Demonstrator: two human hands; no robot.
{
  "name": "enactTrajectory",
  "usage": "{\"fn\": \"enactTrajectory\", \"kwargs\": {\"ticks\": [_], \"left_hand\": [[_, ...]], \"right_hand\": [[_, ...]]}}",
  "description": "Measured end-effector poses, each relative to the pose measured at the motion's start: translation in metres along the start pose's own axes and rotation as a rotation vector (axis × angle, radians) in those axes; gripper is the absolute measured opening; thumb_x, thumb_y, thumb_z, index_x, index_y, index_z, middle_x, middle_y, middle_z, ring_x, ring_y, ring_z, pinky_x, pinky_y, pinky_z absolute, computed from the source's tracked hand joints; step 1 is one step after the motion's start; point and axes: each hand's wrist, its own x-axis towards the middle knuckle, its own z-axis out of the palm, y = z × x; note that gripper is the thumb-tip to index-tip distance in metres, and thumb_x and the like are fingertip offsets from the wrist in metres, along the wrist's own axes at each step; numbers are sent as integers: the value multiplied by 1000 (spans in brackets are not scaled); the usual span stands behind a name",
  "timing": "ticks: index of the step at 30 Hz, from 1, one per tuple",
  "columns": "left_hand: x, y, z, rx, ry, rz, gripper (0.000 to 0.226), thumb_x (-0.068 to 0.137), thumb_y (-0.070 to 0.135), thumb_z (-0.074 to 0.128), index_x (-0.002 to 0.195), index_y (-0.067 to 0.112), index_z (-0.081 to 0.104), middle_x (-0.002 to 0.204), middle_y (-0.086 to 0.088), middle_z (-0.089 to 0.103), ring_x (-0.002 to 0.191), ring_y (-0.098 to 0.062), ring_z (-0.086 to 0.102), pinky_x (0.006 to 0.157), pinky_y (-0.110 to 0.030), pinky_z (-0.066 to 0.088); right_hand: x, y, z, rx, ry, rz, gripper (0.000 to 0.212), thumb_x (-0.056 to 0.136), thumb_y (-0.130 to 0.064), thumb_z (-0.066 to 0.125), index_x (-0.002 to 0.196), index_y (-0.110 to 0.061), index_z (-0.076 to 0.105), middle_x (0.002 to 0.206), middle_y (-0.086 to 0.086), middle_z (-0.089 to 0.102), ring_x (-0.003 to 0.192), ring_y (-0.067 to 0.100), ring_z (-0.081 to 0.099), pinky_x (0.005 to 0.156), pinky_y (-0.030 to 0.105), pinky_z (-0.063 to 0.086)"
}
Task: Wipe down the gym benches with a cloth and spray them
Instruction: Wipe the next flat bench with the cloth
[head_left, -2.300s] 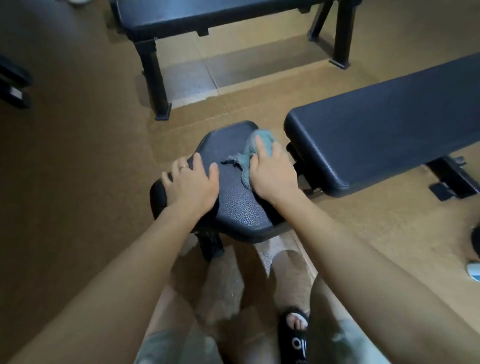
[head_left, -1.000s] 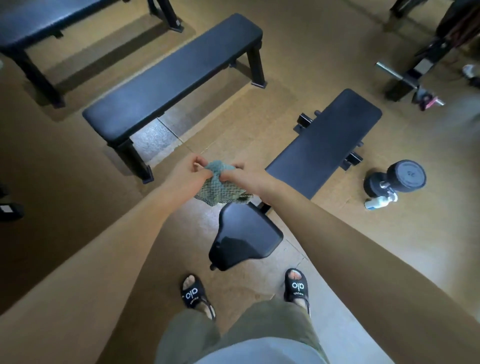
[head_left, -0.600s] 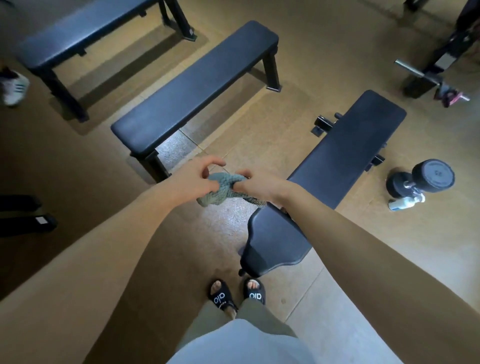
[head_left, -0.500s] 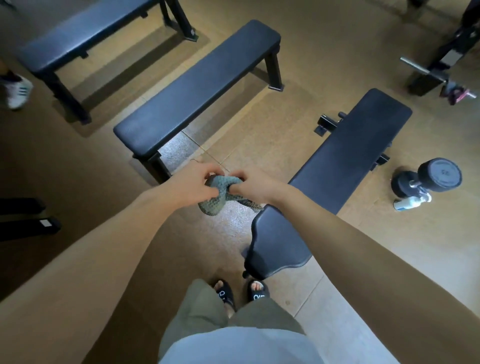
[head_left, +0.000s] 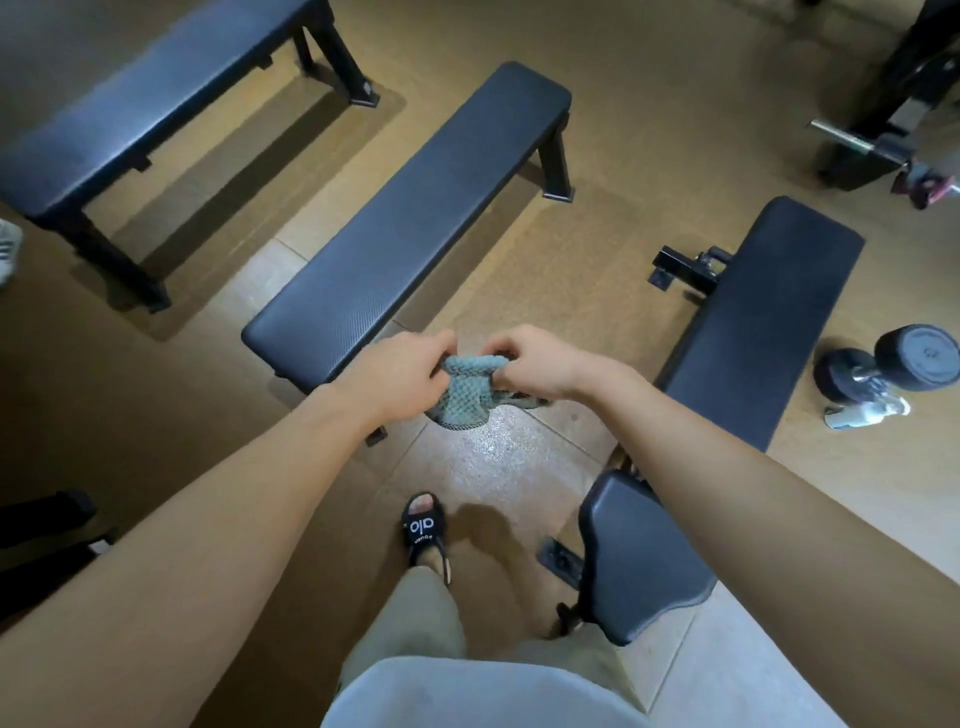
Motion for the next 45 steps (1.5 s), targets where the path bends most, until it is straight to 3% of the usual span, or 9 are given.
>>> {"fn": "enactTrajectory", "kwargs": {"ticks": [7, 12, 16, 21, 26, 31, 34, 37, 45], "left_hand": [[20, -96, -52, -304, -70, 27, 36, 86, 43, 72, 115, 34, 52, 95, 11, 67, 84, -10, 64, 69, -36, 52], [38, -157, -59, -242, -50, -82, 26, 92, 41, 69, 77, 27, 53, 73, 9, 60, 66, -6, 57, 57, -34, 41], [51, -201, -42, -323, 4, -232, 27, 92, 37, 69, 75, 27, 51, 76, 9, 62, 74, -16, 63, 65, -40, 52], [85, -269, 19, -173, 206, -453, 18, 91, 28, 63, 82, 20, 50, 80, 3, 56, 77, -25, 58, 59, -35, 38], [132, -348, 120, -32, 364, -622, 24, 96, 24, 59, 113, 7, 55, 120, -12, 50, 99, -38, 58, 74, -48, 48], [182, -426, 235, 125, 434, -610, 28, 93, -1, 53, 117, 6, 43, 125, -19, 49, 89, -46, 61, 56, -44, 38], [208, -454, 297, 174, 415, -525, 51, 91, -4, 48, 140, 0, 37, 138, -24, 51, 115, -43, 59, 84, -48, 48], [217, -458, 360, 114, 380, -435, 60, 100, 16, 45, 154, -5, 30, 158, -28, 35, 147, -38, 37, 122, -43, 29], [194, -459, 406, 161, 518, -309, 60, 107, 37, 30, 159, 7, 30, 162, -21, 34, 150, -34, 34, 123, -48, 30]], "right_hand": [[86, -85, 3, 249, 28, 31, 12, 83, -6, 66, 88, -16, 72, 80, 3, 66, 67, 15, 59, 58, 25, 45], [141, -108, 17, 219, 84, 4, 17, 79, -8, 73, 94, -7, 67, 79, 3, 61, 64, 14, 54, 51, 24, 42], [201, -103, 39, 347, 109, -17, 24, 78, -5, 75, 98, -8, 63, 78, 5, 58, 62, 14, 49, 50, 22, 42], [310, -62, 91, 404, 282, -35, 34, 84, -21, 74, 115, -21, 61, 101, -1, 64, 94, 15, 62, 94, 39, 54], [406, 6, 163, 241, 415, -82, 40, 97, -30, 58, 135, -19, 54, 115, -2, 65, 103, 14, 61, 98, 41, 52], [511, 64, 241, -22, 503, -290, 44, 102, -28, 49, 142, -13, 51, 141, 2, 57, 133, 19, 47, 116, 40, 36], [569, 85, 275, -128, 675, -462, 39, 98, -24, 49, 133, -9, 58, 130, 5, 62, 125, 24, 53, 112, 47, 39], [609, 102, 300, -193, 787, -505, 42, 97, -27, 41, 131, -9, 59, 133, 6, 61, 130, 27, 52, 115, 51, 33], [636, 111, 328, -228, 969, -491, 39, 98, -25, 41, 126, -10, 64, 143, 9, 55, 141, 28, 43, 123, 47, 19]]}}
